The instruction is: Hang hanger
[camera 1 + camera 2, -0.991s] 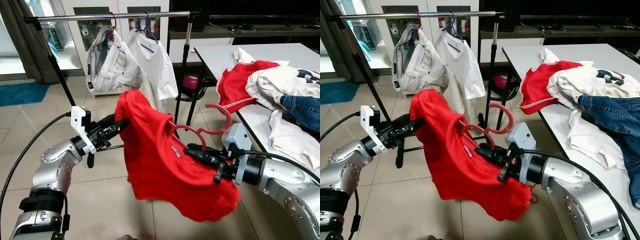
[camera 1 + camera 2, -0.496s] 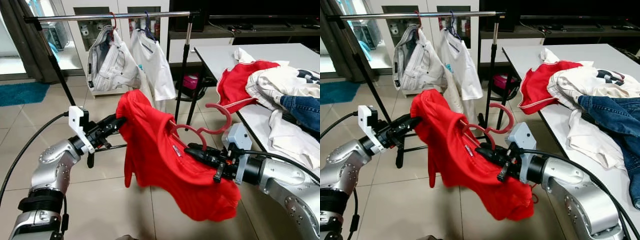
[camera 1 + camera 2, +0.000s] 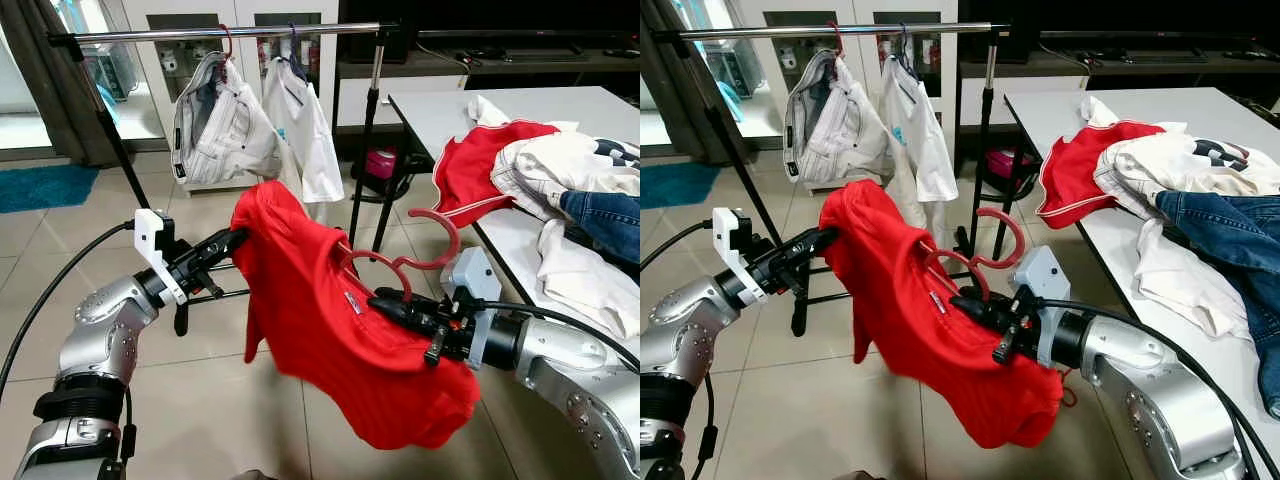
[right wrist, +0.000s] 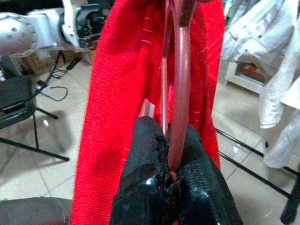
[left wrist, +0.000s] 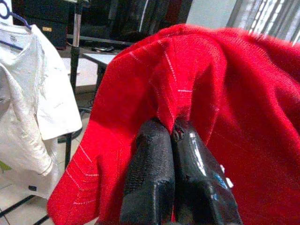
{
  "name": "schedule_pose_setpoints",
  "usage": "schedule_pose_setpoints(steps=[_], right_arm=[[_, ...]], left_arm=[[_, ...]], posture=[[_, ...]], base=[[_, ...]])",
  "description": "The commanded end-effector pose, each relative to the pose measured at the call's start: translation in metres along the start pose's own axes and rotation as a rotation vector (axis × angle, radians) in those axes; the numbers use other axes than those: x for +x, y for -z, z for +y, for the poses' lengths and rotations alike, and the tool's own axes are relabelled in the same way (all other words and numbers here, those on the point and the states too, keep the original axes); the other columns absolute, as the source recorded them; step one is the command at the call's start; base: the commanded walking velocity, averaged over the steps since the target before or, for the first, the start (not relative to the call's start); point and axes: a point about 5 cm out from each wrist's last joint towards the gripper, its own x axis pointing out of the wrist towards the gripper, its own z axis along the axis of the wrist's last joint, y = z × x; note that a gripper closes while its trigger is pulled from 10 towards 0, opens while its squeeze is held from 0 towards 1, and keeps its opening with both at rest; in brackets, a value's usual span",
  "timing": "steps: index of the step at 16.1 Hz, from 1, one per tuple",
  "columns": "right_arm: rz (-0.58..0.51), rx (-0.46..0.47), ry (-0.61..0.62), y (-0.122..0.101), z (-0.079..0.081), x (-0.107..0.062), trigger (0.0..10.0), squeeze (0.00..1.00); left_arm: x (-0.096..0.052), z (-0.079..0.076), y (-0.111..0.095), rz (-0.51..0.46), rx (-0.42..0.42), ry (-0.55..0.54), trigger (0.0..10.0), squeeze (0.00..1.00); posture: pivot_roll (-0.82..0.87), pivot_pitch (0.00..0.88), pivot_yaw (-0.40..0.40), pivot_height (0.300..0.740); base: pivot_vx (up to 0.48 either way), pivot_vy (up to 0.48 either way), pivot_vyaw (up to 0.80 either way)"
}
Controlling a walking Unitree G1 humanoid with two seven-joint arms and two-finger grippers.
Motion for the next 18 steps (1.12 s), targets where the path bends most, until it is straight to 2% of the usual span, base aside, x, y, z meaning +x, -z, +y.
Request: schedule_pose_setpoints(steps=[1, 3, 5, 6, 10, 11, 12, 14, 15, 16, 17, 18], right_arm=[[0.046, -0.007, 0.088, 0.005, -0.011, -0.001, 10.0, 0.0], [0.085, 0.002, 0.129, 0.013, -0.017, -0.001, 10.0, 0.0], [0.116, 0.006, 0.121, 0.018, -0.016, -0.002, 10.0, 0.0], [0.144, -0.006, 0.115, 0.022, -0.016, -0.003, 10.0, 0.0], [0.231, -0.027, 0.069, 0.032, -0.014, -0.006, 10.0, 0.0], [0.218, -0.016, 0.048, 0.031, -0.012, -0.007, 10.0, 0.0], [0.186, -0.004, 0.036, 0.026, -0.011, -0.007, 10.0, 0.0], [0.116, 0.024, 0.022, 0.017, -0.009, -0.007, 10.0, 0.0], [0.089, 0.035, 0.012, 0.013, -0.009, -0.008, 10.0, 0.0], [0.063, 0.048, 0.0, 0.009, -0.008, -0.008, 10.0, 0.0], [0.057, 0.051, -0.002, 0.009, -0.007, -0.008, 10.0, 0.0], [0.044, 0.066, -0.006, 0.007, -0.007, -0.008, 10.0, 0.0]], left_arm=[[-0.001, 0.001, -0.012, -0.04, 0.026, 0.003, 0.0, 0.0], [-0.005, 0.002, -0.021, -0.078, 0.047, -0.019, 0.0, 0.0], [-0.01, 0.007, -0.033, -0.12, 0.076, -0.055, 0.0, 0.0], [-0.016, 0.013, -0.044, -0.149, 0.109, -0.094, 0.0, 0.0], [-0.024, 0.027, -0.06, -0.174, 0.243, -0.243, 0.0, 0.0], [-0.024, 0.03, -0.054, -0.128, 0.28, -0.28, 0.0, 0.0], [-0.024, 0.03, -0.044, -0.076, 0.281, -0.296, 0.0, 0.0], [-0.027, 0.033, -0.02, 0.116, 0.369, -0.361, 0.0, 0.0], [-0.029, 0.036, -0.01, 0.178, 0.387, -0.41, 0.0, 0.0], [-0.031, 0.038, 0.001, 0.224, 0.376, -0.446, 0.0, 0.0], [-0.031, 0.037, 0.004, 0.233, 0.366, -0.443, 0.0, 0.0], [-0.033, 0.036, 0.014, 0.308, 0.38, -0.429, 0.0, 0.0]], posture=[[-0.17, 0.0, 0.032, 0.74], [-0.17, 0.0, 0.031, 0.74], [-0.16, 0.0, 0.027, 0.74], [-0.16, 0.0, 0.025, 0.74], [-0.15, 0.0, 0.024, 0.74], [-0.15, 0.0, 0.024, 0.74], [-0.15, 0.0, 0.024, 0.74], [-0.16, 0.0, 0.027, 0.74], [-0.16, 0.0, 0.03, 0.74], [-0.16, 0.0, 0.031, 0.74], [-0.16, 0.0, 0.031, 0.74], [-0.16, 0.0, 0.032, 0.74]], base=[[0.0, 0.0, 0.0], [0.0, 0.0, 0.0], [0.0, 0.0, 0.0], [0.0, 0.0, 0.0], [0.0, 0.0, 0.0], [0.0, 0.0, 0.0], [0.0, 0.0, 0.0], [0.0, 0.0, 0.0], [0.0, 0.0, 0.0], [0.0, 0.0, 0.0], [0.0, 0.0, 0.0], [0.0, 0.0, 0.0]])
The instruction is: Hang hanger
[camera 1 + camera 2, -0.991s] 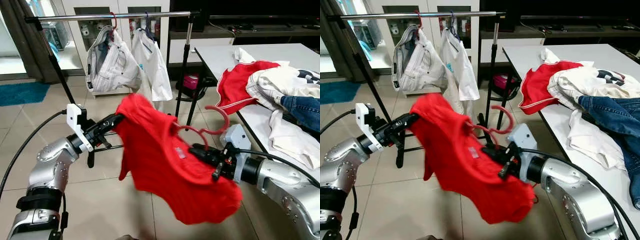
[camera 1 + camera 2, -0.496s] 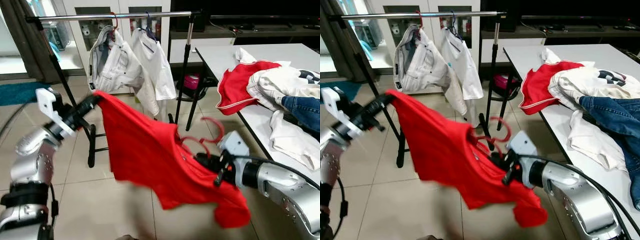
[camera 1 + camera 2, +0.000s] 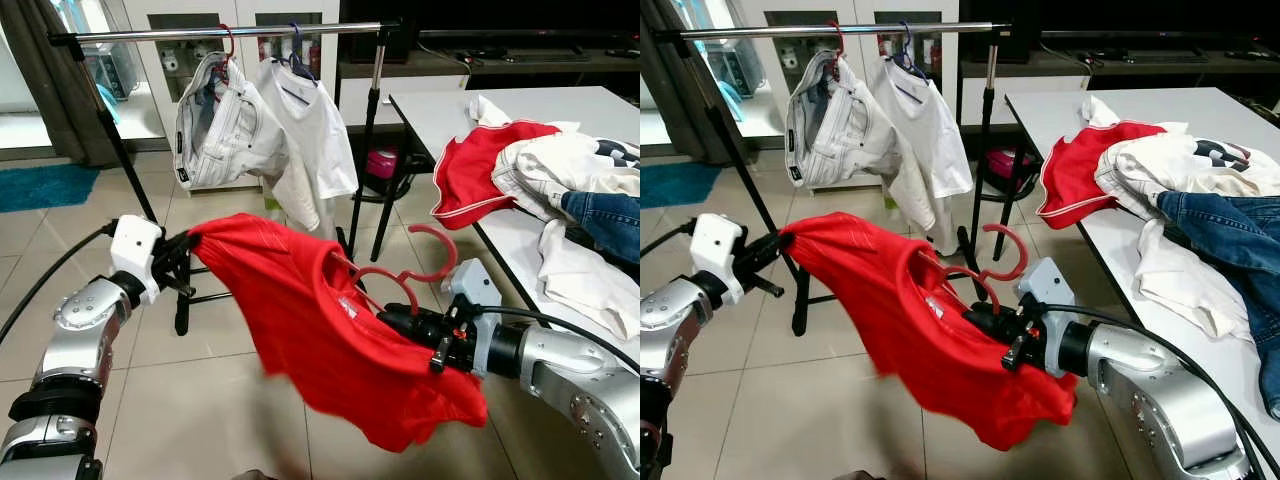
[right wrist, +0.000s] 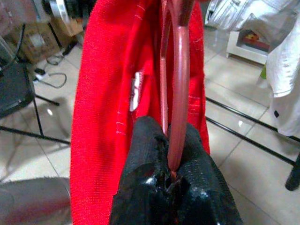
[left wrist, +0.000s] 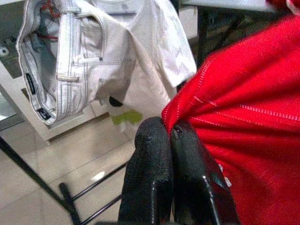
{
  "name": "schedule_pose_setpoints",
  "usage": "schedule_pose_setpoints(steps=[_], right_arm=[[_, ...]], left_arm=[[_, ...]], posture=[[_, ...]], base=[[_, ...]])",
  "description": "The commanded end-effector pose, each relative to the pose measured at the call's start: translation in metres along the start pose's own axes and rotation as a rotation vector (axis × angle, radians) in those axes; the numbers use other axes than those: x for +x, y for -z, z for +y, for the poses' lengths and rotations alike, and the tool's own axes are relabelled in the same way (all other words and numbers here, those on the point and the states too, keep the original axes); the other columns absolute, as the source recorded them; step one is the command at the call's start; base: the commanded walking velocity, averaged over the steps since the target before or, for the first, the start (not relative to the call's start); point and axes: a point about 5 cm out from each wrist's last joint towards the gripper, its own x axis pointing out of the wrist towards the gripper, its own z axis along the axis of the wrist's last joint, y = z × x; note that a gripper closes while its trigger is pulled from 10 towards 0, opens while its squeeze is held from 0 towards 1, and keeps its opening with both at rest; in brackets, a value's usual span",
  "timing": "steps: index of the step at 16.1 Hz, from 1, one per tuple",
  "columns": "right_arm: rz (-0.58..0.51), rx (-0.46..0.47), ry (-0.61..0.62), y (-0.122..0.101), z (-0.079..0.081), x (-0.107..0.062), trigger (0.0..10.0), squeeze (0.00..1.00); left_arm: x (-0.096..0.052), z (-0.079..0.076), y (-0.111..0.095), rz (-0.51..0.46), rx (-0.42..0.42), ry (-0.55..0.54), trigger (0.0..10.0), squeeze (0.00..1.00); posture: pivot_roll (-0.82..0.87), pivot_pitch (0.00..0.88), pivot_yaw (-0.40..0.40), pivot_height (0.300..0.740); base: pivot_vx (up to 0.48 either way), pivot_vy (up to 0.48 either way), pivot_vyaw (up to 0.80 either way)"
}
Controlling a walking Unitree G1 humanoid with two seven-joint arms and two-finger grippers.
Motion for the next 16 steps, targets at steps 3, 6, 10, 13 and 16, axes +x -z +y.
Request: schedule_pose_setpoints(steps=[3, 6, 10, 13, 16], right_arm=[[-0.024, 0.001, 0.003, -0.007, 0.0, -0.003, 10.0, 0.0], [-0.008, 0.032, 0.007, -0.004, 0.0, -0.001, 10.0, 0.0], [-0.009, 0.055, 0.022, 0.001, 0.003, 0.007, 10.0, 0.0], [-0.055, 0.114, 0.184, 0.006, -0.006, 0.016, 10.0, 0.0], [-0.11, 0.211, 0.379, 0.015, -0.017, 0.026, 10.0, 0.0]], left_arm=[[-0.009, 0.003, 0.02, 0.117, 0.01, -0.032, 10.0, 0.0], [-0.011, 0.011, 0.01, 0.045, -0.05, -0.06, 10.0, 1.0], [-0.012, 0.011, -0.004, -0.046, -0.132, -0.052, 10.0, 1.0], [-0.011, -0.012, -0.008, -0.054, -0.21, -0.022, 10.0, 1.0], [-0.014, -0.04, -0.023, -0.099, -0.186, 0.018, 10.0, 0.0]], posture=[[-0.16, 0.0, 0.029, 0.74], [-0.16, 0.0, 0.027, 0.74], [-0.14, 0.0, 0.023, 0.74], [-0.14, 0.0, 0.03, 0.74], [-0.11, 0.0, 0.024, 0.74]], base=[[0.0, 0.0, 0.0], [0.0, 0.0, 0.0], [0.0, 0.0, 0.0], [0.0, 0.0, 0.0], [0.0, 0.0, 0.0]])
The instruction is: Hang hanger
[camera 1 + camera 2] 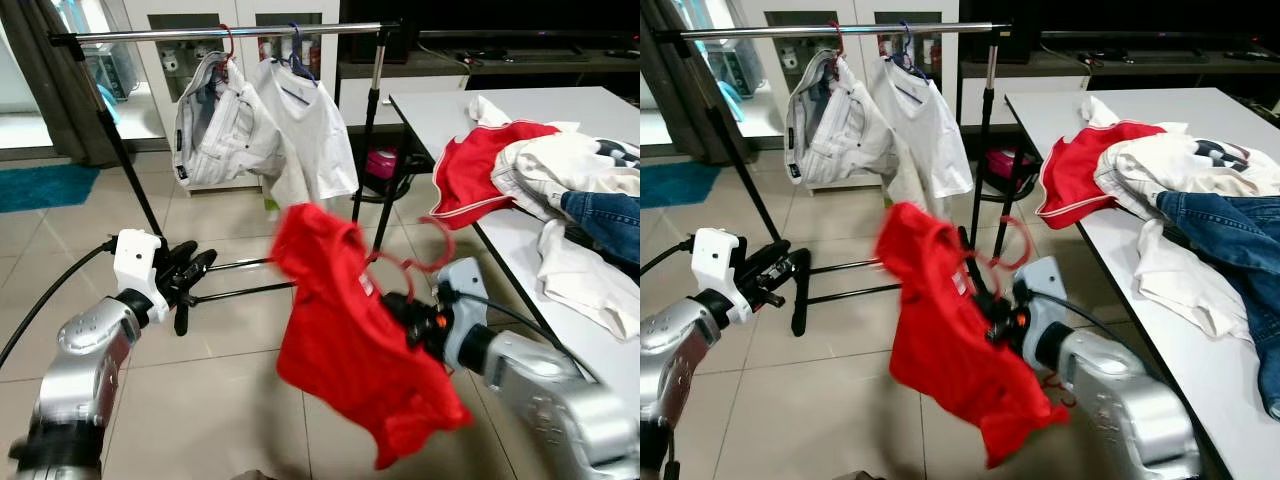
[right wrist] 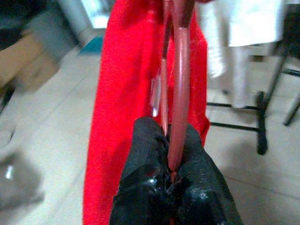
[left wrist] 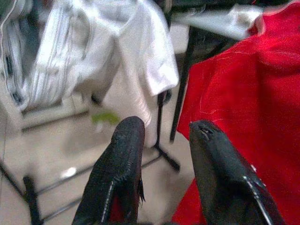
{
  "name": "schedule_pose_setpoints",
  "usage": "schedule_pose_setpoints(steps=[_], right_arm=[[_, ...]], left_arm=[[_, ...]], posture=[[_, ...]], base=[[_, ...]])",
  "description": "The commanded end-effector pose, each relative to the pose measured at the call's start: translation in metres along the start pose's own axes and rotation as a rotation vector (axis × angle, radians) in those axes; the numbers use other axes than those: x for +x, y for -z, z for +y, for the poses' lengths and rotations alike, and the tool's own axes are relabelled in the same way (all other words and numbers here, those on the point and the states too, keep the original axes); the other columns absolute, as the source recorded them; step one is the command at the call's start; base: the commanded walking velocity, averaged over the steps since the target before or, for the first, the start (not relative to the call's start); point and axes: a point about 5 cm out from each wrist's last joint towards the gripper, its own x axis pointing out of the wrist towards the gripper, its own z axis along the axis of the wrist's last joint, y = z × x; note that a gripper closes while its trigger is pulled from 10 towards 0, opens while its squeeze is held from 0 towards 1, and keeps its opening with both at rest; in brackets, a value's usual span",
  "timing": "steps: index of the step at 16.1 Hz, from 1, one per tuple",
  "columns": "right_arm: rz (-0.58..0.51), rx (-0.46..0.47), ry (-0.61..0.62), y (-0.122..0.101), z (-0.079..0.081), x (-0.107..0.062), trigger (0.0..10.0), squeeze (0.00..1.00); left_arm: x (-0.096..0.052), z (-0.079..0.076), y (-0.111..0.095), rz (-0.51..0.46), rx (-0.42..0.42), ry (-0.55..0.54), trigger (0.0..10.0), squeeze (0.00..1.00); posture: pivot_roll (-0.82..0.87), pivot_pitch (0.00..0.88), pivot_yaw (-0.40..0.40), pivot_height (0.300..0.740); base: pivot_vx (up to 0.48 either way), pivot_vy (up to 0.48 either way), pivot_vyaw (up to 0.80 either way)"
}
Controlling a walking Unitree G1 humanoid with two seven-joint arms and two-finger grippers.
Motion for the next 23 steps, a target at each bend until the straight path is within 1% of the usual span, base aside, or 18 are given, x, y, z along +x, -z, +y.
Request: schedule_pose_setpoints(steps=[1, 2, 3, 4, 5, 7, 8, 9, 10, 12, 16, 19, 21, 23], right_arm=[[-0.038, 0.032, 0.072, 0.003, -0.001, 0.005, 10.0, 0.0], [-0.023, 0.023, 0.099, 0.009, -0.001, 0.009, 10.0, 0.0], [-0.002, -0.027, 0.143, 0.016, -0.002, 0.013, 10.0, 0.0], [0.013, -0.051, 0.165, 0.023, -0.003, 0.018, 10.0, 0.0], [0.005, -0.053, 0.166, 0.025, -0.002, 0.02, 10.0, 0.0], [-0.032, -0.027, 0.161, 0.023, -0.001, 0.024, 10.0, 0.0], [-0.034, -0.033, 0.16, 0.023, -0.001, 0.024, 10.0, 0.0], [-0.033, -0.002, 0.148, 0.025, 0.0, 0.026, 10.0, 0.0], [-0.033, -0.009, 0.144, 0.026, 0.001, 0.027, 10.0, 0.0], [-0.049, -0.011, 0.148, 0.026, 0.002, 0.027, 10.0, 0.0], [-0.066, -0.039, 0.13, 0.026, 0.007, 0.029, 10.0, 0.0], [-0.058, -0.067, 0.123, 0.026, 0.008, 0.031, 10.0, 0.0], [-0.06, -0.084, 0.119, 0.025, 0.009, 0.033, 10.0, 0.0], [-0.067, -0.093, 0.104, 0.023, 0.011, 0.034, 10.0, 0.0]], left_arm=[[0.005, -0.024, -0.017, -0.077, 0.053, -0.007, 10.0, 0.0], [0.005, -0.031, -0.021, -0.092, 0.043, -0.028, 10.0, 0.0], [0.007, -0.039, -0.023, -0.101, 0.01, -0.05, 10.0, 0.0], [0.008, -0.045, -0.021, -0.086, 0.002, -0.07, 10.0, 0.0], [0.007, -0.05, -0.018, -0.076, 0.001, -0.07, 10.0, 0.0], [0.003, -0.056, -0.01, -0.031, 0.012, -0.073, 10.0, 0.0], [0.003, -0.056, -0.009, -0.021, 0.02, -0.077, 10.0, 0.0], [0.004, -0.056, -0.008, -0.007, 0.0, -0.091, 10.0, 0.0], [0.004, -0.057, -0.008, -0.003, -0.004, -0.091, 10.0, 0.0], [0.004, -0.062, -0.006, 0.012, 0.006, -0.062, 10.0, 0.0], [0.004, -0.063, -0.006, 0.024, 0.01, -0.051, 10.0, 0.0], [0.003, -0.063, -0.006, 0.027, 0.01, -0.048, 10.0, 0.0], [0.003, -0.063, -0.006, 0.029, 0.012, -0.049, 10.0, 0.0], [0.001, -0.063, -0.006, 0.03, 0.011, -0.051, 10.0, 0.0]], posture=[[-0.1, 0.0, 0.013, 0.74], [-0.09, 0.0, 0.007, 0.74], [-0.09, 0.0, -0.005, 0.74], [-0.09, 0.0, -0.007, 0.74], [-0.08, 0.0, -0.008, 0.74], [-0.09, 0.0, 0.0, 0.74], [-0.09, 0.0, 0.002, 0.74], [-0.09, 0.0, 0.006, 0.74], [-0.09, 0.0, 0.012, 0.74], [-0.1, 0.0, 0.019, 0.74], [-0.1, 0.0, 0.025, 0.74], [-0.09, 0.0, 0.025, 0.74], [-0.09, 0.0, 0.021, 0.74], [-0.08, 0.0, 0.013, 0.74]], base=[[0.0, 0.0, 0.0], [0.0, 0.0, 0.0], [0.0, 0.0, 0.0], [0.0, 0.0, 0.0], [0.27, 0.0, 0.0], [0.345, 0.0, 0.65], [0.352, 0.0, 0.8], [0.356, 0.0, 0.8], [0.36, 0.0, 0.8], [0.368, 0.0, 0.67], [0.378, 0.0, 0.0], [0.38, 0.0, 0.0], [0.381, 0.0, 0.69], [0.379, 0.0, 0.0]])
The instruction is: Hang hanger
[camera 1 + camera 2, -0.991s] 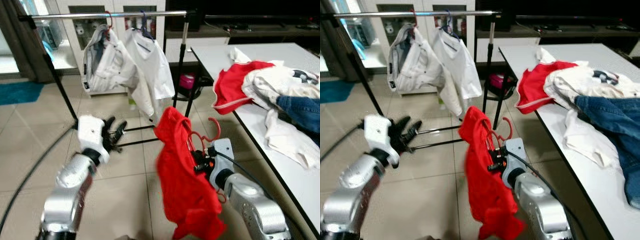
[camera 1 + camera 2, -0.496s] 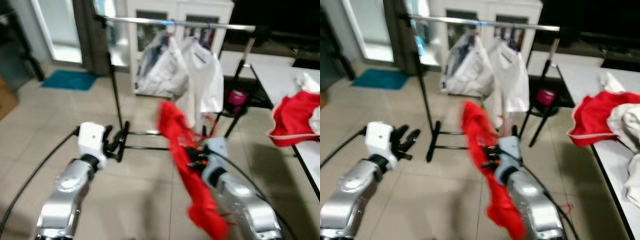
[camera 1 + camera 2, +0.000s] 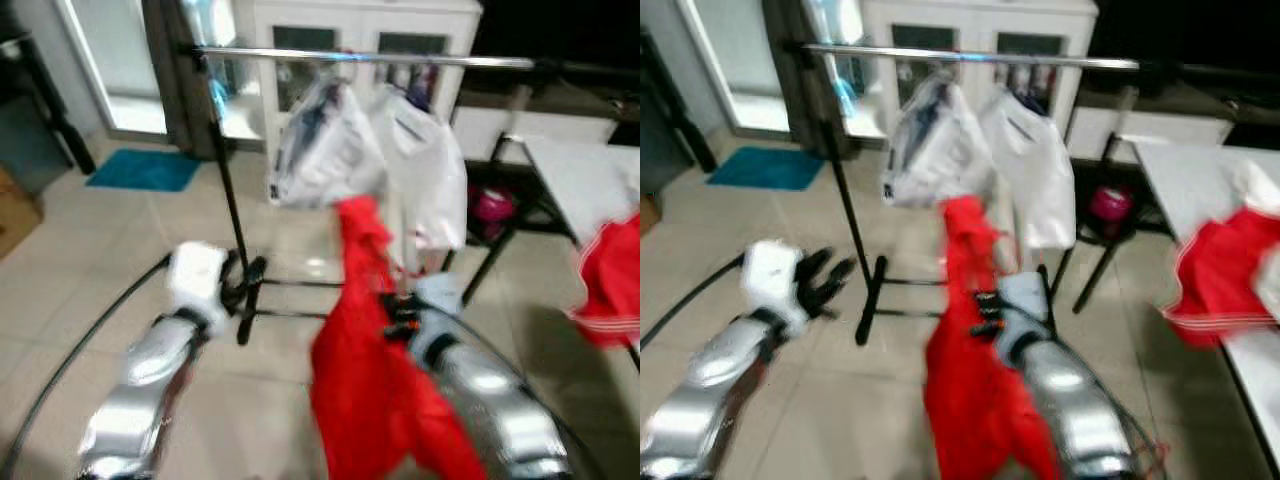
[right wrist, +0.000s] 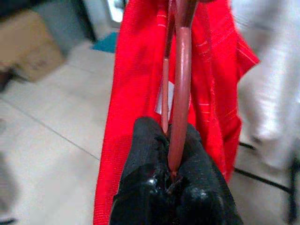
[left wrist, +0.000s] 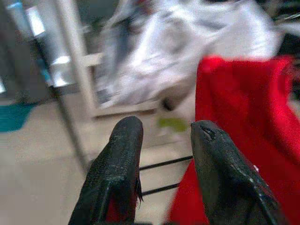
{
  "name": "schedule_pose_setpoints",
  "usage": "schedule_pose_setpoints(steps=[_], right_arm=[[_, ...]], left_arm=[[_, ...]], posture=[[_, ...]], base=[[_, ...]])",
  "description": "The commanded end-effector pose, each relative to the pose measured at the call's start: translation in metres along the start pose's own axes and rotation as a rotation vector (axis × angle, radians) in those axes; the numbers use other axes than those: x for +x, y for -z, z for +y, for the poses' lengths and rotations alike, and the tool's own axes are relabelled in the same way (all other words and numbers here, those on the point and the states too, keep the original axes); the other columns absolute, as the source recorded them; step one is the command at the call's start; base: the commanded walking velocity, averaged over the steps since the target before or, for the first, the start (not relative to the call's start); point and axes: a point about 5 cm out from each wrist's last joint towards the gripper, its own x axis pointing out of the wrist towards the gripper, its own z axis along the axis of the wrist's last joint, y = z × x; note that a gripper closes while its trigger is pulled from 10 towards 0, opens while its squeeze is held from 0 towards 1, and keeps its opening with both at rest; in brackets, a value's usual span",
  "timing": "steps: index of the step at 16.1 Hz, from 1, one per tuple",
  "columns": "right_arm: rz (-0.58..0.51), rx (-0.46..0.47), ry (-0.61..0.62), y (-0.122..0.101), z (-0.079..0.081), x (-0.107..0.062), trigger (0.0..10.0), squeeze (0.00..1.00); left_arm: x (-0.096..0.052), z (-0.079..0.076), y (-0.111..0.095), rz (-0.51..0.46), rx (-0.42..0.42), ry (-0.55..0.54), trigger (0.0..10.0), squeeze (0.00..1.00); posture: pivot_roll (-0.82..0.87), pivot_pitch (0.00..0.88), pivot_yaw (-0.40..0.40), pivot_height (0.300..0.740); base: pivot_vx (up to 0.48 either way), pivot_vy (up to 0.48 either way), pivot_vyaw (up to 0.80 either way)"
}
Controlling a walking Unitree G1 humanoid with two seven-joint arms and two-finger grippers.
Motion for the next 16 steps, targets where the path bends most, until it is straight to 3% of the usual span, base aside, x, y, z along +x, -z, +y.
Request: schedule_pose_setpoints(steps=[1, 8, 10, 13, 16], right_arm=[[-0.042, -0.035, 0.012, -0.009, -0.007, -0.003, 10.0, 0.0], [-0.059, -0.017, -0.013, -0.01, -0.004, -0.001, 10.0, 0.0], [-0.048, -0.052, -0.034, -0.009, -0.004, -0.001, 10.0, 0.0], [-0.042, -0.086, -0.056, -0.008, -0.001, 0.001, 10.0, 0.0], [-0.043, -0.069, -0.039, -0.008, -0.002, 0.002, 10.0, 0.0]], left_arm=[[0.004, -0.006, -0.007, -0.025, 0.0, 0.026, 10.0, 0.0], [-0.004, -0.001, -0.01, -0.032, 0.008, -0.006, 10.0, 0.0], [-0.006, 0.0, -0.011, -0.036, 0.005, -0.015, 10.0, 0.0], [-0.007, 0.001, -0.012, -0.037, 0.004, -0.025, 10.0, 0.0], [-0.006, 0.0, -0.013, -0.036, 0.008, -0.016, 10.0, 0.0]], posture=[[-0.08, 0.0, 0.012, 0.74], [-0.04, 0.0, -0.014, 0.74], [-0.03, 0.0, -0.023, 0.74], [-0.02, 0.0, -0.026, 0.74], [-0.03, 0.0, -0.017, 0.74]], base=[[0.379, 0.0, 0.0], [0.38, 0.0, 0.0], [0.381, 0.0, 0.0], [0.381, 0.0, 0.69], [0.379, 0.0, 0.0]])
